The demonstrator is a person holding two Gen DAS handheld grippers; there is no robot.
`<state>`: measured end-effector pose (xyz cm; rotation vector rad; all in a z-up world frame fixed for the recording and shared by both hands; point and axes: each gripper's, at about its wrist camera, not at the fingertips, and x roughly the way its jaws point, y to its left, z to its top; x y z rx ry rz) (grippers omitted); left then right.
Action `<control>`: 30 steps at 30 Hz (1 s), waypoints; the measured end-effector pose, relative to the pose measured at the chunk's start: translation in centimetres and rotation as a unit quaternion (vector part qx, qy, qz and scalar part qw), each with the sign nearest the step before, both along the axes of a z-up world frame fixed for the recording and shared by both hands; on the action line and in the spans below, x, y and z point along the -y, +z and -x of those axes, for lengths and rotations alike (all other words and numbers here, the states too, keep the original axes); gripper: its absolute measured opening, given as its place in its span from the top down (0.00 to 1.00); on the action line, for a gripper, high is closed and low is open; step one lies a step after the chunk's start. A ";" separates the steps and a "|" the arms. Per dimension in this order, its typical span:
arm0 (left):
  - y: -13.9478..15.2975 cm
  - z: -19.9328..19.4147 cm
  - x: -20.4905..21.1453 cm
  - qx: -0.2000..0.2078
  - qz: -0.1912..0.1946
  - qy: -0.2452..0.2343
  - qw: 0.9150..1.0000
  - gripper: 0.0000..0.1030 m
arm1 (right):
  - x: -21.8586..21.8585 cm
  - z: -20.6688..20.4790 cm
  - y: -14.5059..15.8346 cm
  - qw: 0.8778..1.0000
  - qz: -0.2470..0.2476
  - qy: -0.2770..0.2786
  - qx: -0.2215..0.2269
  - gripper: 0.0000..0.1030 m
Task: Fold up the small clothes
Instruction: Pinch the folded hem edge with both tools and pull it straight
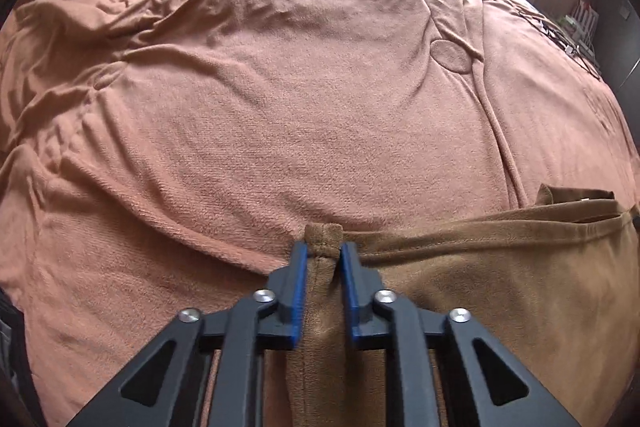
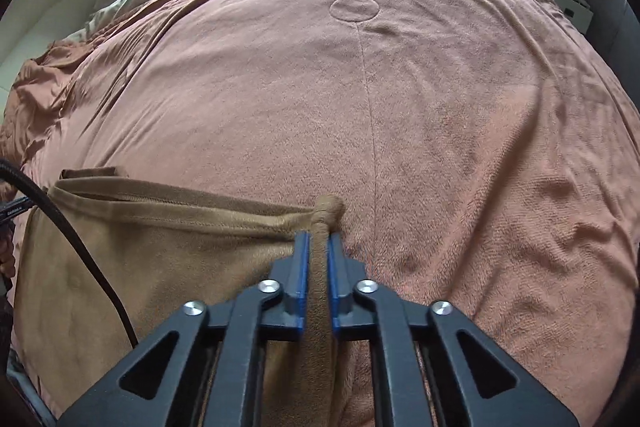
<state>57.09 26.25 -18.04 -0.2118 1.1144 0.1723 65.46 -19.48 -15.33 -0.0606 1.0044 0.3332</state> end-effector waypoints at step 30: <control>0.1 -1.8 0.1 0.004 -0.057 0.008 0.998 0.90 | -2.3 -0.9 -0.4 0.997 0.052 -0.042 0.028 0.97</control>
